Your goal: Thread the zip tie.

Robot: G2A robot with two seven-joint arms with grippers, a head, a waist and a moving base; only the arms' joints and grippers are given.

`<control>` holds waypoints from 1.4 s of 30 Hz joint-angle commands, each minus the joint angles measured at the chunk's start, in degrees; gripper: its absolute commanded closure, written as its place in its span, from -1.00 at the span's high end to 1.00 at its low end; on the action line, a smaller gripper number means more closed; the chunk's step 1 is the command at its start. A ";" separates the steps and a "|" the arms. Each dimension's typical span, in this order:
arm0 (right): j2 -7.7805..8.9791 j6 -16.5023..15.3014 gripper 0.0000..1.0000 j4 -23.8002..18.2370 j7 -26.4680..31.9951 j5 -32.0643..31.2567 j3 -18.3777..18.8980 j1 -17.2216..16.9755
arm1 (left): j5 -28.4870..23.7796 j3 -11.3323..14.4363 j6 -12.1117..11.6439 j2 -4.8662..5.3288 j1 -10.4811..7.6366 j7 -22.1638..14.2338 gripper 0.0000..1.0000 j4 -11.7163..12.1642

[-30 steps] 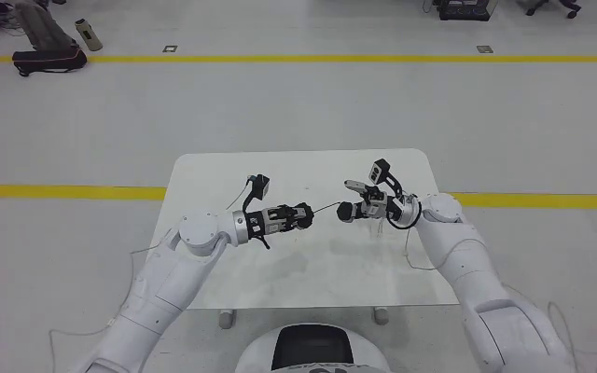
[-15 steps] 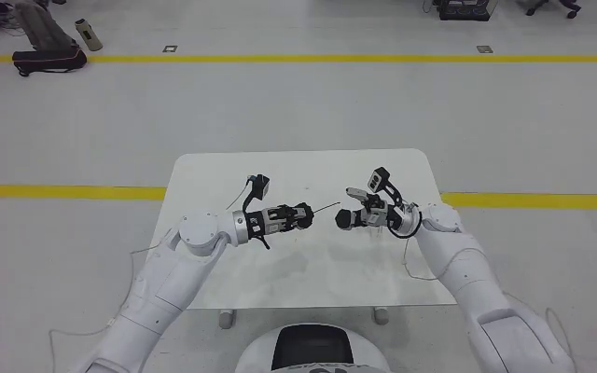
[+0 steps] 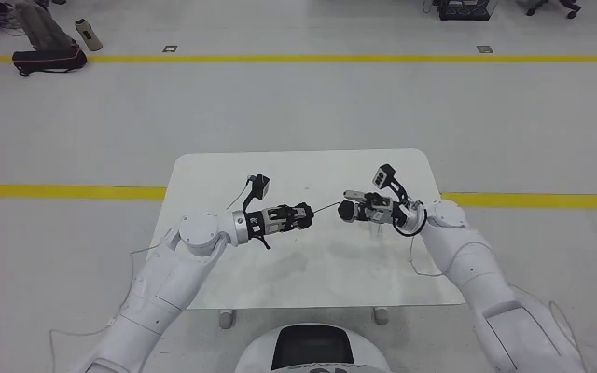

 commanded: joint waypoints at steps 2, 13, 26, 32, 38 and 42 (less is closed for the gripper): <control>0.01 0.02 -0.14 0.42 0.00 0.42 -1.02 0.66 | 0.00 0.00 0.00 0.00 0.00 0.00 -1.00 0.00; 0.33 0.02 -0.38 1.12 0.00 0.97 -3.13 2.14 | 0.00 0.00 0.00 0.00 0.00 0.00 -1.00 0.00; 1.30 0.02 -0.38 0.83 0.00 1.56 -3.92 2.35 | -8.23 -0.60 0.08 0.28 0.24 -5.05 -1.00 1.64; 2.03 0.02 -0.38 -0.77 0.00 3.80 -5.36 1.71 | -12.67 -0.66 0.36 0.57 -0.45 -10.68 -1.00 2.99; 2.98 0.02 -0.36 -3.01 0.00 6.68 -8.39 1.22 | -14.17 0.23 0.06 0.62 -0.89 -12.02 -1.00 3.82; 3.88 0.02 -0.36 -4.16 0.00 8.73 -10.87 1.16 | -14.29 0.92 -0.12 0.67 -1.28 -12.01 -1.00 4.35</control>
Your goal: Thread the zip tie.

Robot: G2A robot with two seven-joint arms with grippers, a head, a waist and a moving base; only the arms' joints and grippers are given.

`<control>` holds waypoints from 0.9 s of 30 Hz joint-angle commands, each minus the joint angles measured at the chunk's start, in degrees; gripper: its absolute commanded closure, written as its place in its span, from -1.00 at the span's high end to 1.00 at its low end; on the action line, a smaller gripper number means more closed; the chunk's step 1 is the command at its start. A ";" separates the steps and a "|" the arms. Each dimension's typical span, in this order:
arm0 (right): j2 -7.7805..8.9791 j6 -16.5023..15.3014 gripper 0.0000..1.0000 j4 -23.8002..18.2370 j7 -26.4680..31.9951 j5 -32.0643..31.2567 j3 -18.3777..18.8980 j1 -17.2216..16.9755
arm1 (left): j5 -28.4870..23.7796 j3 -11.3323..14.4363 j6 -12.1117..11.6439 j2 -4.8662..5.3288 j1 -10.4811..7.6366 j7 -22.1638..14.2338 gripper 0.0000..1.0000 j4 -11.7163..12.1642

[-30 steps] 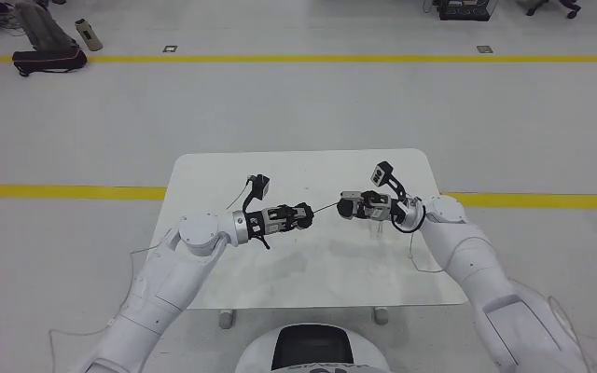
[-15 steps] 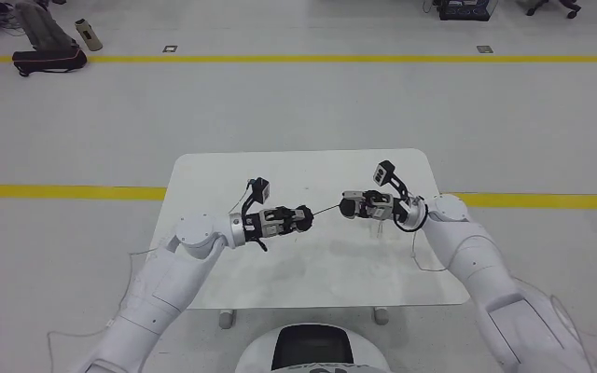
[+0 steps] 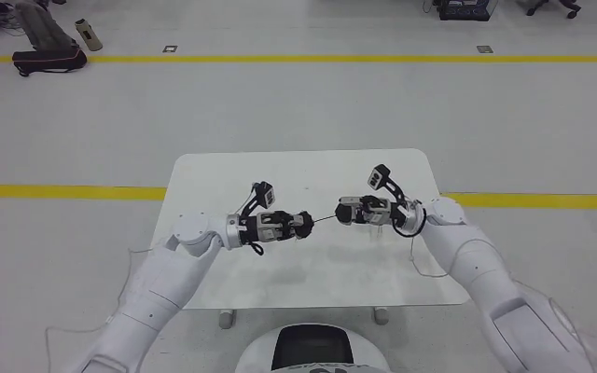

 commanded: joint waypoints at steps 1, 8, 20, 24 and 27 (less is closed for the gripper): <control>0.45 0.00 -0.36 -0.47 0.00 0.95 -0.99 0.00 | -0.25 0.21 -0.06 0.03 -0.12 0.05 -1.00 0.22; 2.42 0.00 -0.34 -3.04 0.00 4.92 -4.60 -0.07 | -0.81 0.58 -0.36 0.26 -0.28 0.03 -1.00 0.68; 3.27 0.00 1.00 -4.78 0.00 7.04 -6.60 -0.15 | -0.42 0.81 -0.73 0.40 -0.52 -0.66 -1.00 0.46; 3.30 0.00 1.00 -5.96 -1.05 6.45 -6.40 -0.83 | -0.42 0.81 -0.73 0.40 -0.52 -0.66 -1.00 0.46; 3.78 0.24 1.00 -7.44 0.00 7.27 -5.05 -2.08 | -0.42 0.81 -0.73 0.40 -0.52 -0.66 -1.00 0.46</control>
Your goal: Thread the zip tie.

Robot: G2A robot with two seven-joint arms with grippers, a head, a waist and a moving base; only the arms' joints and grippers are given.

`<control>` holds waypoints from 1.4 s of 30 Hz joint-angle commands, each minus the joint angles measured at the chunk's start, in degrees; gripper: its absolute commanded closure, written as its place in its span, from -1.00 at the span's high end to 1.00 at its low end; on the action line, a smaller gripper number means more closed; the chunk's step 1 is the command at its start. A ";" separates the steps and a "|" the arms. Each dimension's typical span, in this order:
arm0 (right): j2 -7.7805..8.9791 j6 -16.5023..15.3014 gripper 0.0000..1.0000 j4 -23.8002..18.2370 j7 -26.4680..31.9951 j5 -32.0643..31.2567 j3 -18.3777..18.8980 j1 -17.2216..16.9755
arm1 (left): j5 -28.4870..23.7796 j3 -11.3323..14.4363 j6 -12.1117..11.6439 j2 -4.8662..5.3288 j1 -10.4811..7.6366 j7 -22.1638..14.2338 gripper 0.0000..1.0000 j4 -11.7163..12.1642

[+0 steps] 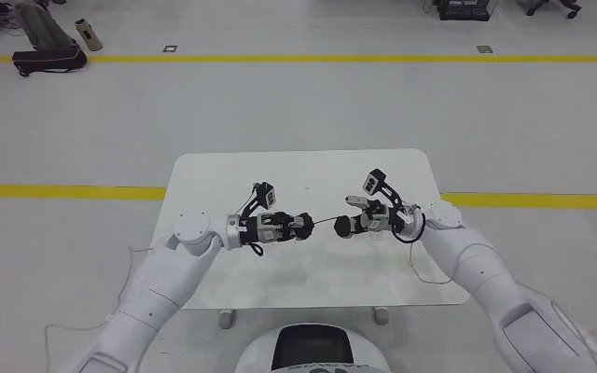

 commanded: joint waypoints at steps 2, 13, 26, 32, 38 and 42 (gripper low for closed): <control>0.70 -0.09 1.00 -1.94 0.24 0.91 1.03 -1.17 | 0.00 0.00 0.00 0.00 0.00 0.00 -1.00 0.00; 3.46 -0.09 0.42 -6.17 0.24 0.53 1.56 -3.20 | 0.00 0.00 0.00 0.00 0.00 0.00 -1.00 0.00; 4.54 -0.09 -0.20 -7.07 0.24 0.70 1.90 -3.17 | 0.00 0.00 0.00 0.00 0.00 0.00 -1.00 0.00; 4.86 -0.09 -0.30 -6.86 0.24 0.65 2.23 -3.03 | 0.00 0.00 0.00 0.00 0.00 0.00 -1.00 0.00; 4.98 -0.09 -0.44 -6.71 0.24 0.76 2.66 -3.00 | 0.00 0.00 0.00 0.00 0.00 0.00 -1.00 0.00; 4.96 -0.09 -0.54 -6.56 0.24 0.58 2.58 -2.83 | 0.00 0.00 0.00 0.00 0.00 0.00 -1.00 0.00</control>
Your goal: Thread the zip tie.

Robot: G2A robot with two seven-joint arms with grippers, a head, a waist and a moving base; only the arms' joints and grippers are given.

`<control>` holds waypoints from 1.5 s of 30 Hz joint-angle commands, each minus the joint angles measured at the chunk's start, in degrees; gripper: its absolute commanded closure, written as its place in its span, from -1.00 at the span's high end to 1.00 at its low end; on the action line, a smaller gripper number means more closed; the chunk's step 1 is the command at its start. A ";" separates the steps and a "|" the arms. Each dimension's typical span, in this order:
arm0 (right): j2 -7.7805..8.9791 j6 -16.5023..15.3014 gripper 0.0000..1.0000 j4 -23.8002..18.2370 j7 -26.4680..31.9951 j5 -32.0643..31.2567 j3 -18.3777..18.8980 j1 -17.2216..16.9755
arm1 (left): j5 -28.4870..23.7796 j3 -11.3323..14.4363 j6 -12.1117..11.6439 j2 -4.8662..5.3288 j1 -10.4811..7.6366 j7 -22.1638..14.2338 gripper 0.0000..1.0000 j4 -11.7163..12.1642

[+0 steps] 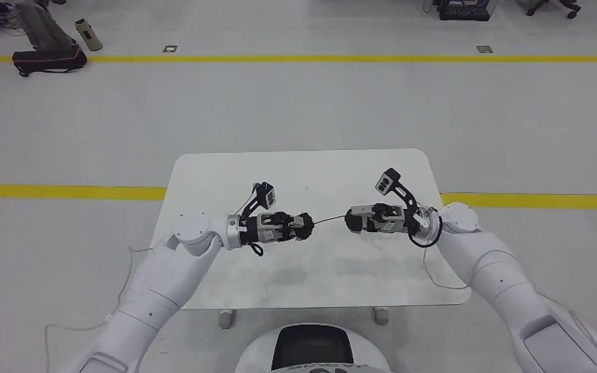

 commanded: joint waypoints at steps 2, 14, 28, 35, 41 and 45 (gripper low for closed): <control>-0.08 0.00 -0.56 0.29 0.00 -0.15 -0.21 0.20 | 0.00 0.00 0.00 0.00 0.00 0.00 -1.00 0.00; -0.92 0.00 -0.62 2.16 0.00 -0.53 -1.27 1.60 | 0.00 0.00 0.00 0.00 0.00 0.00 -1.00 0.00; -2.07 0.00 -0.72 3.60 0.00 -0.96 -2.21 2.90 | 0.00 0.00 0.00 0.00 0.00 0.00 -1.00 0.00; -2.27 0.00 -0.86 3.82 0.00 -1.24 -2.32 3.11 | 0.00 0.00 0.00 0.00 0.00 0.00 -1.00 0.00; -2.28 0.00 -0.82 3.75 0.00 -1.44 -2.24 3.05 | 0.00 0.00 0.00 0.00 0.00 0.00 -1.00 0.00; -2.18 0.00 -0.68 3.37 0.00 -1.32 -1.87 2.83 | 0.00 0.00 0.00 0.00 0.00 0.00 -1.00 0.00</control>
